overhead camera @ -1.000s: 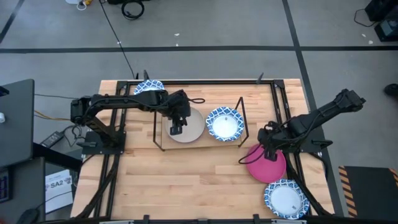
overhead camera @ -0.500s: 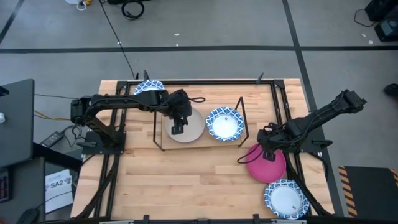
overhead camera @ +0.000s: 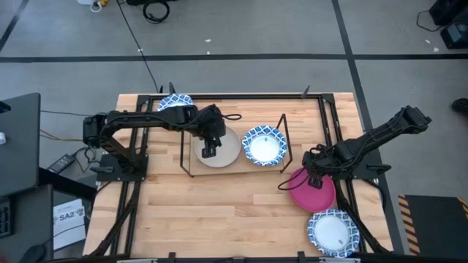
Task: Place and stack plates onto a shelf
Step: Stack the pink plate on top of the gray plate on the shelf
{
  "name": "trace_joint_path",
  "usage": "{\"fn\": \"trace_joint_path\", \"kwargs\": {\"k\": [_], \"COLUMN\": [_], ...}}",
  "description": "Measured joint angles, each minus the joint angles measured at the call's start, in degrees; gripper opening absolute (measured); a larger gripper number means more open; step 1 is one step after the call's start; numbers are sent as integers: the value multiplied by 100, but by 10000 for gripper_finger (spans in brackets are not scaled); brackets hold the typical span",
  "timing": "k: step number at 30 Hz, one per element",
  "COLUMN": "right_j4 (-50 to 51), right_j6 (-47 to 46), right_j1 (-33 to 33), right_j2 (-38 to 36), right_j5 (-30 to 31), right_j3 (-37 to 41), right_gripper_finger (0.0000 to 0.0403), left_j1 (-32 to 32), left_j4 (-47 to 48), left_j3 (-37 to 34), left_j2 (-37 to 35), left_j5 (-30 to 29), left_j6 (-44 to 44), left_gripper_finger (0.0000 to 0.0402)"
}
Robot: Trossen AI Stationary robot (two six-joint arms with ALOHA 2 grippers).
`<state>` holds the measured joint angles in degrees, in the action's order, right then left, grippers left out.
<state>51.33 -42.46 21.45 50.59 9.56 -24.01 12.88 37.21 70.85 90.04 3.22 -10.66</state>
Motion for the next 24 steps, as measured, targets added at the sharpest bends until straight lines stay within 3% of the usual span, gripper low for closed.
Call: {"fn": "trace_joint_path", "kwargs": {"k": [12,24], "right_j4": [-225,-896], "right_j6": [-90,766], "right_j1": [0,0], "right_j2": [0,2], "right_j5": [347,754], "right_j3": [0,0], "right_gripper_finger": [146,146], "left_j1": [0,0], "left_j4": [0,0], "left_j3": [0,0], "left_j2": [0,0], "left_j5": [1,0], "left_j6": [0,1], "left_gripper_finger": [169,169]}}
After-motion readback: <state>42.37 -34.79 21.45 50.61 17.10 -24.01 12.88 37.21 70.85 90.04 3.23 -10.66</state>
